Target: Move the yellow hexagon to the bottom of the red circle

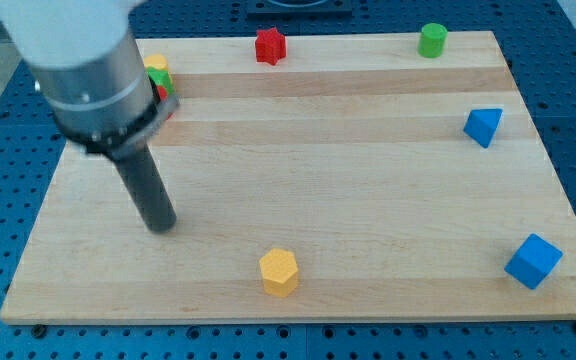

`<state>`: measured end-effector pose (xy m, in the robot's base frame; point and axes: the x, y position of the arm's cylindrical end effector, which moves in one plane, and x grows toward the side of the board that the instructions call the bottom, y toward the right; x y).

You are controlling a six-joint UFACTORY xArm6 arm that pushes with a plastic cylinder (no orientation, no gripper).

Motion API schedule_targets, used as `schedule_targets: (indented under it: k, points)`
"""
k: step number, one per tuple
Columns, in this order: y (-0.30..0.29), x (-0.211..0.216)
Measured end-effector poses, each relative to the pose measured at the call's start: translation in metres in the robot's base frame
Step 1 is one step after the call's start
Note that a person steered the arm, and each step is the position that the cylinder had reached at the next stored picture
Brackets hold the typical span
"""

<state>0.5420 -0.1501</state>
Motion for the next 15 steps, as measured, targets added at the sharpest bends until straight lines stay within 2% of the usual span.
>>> schedule_targets:
  k: [1, 2, 3, 6, 7, 8, 10, 12, 15]
  points:
    - [0.023, 0.053]
    - [0.053, 0.074]
    - [0.057, 0.076]
    - [0.14, 0.077]
    - [0.14, 0.077]
    - [0.128, 0.073]
    - [0.123, 0.013]
    - [0.156, 0.002]
    - [0.129, -0.033]
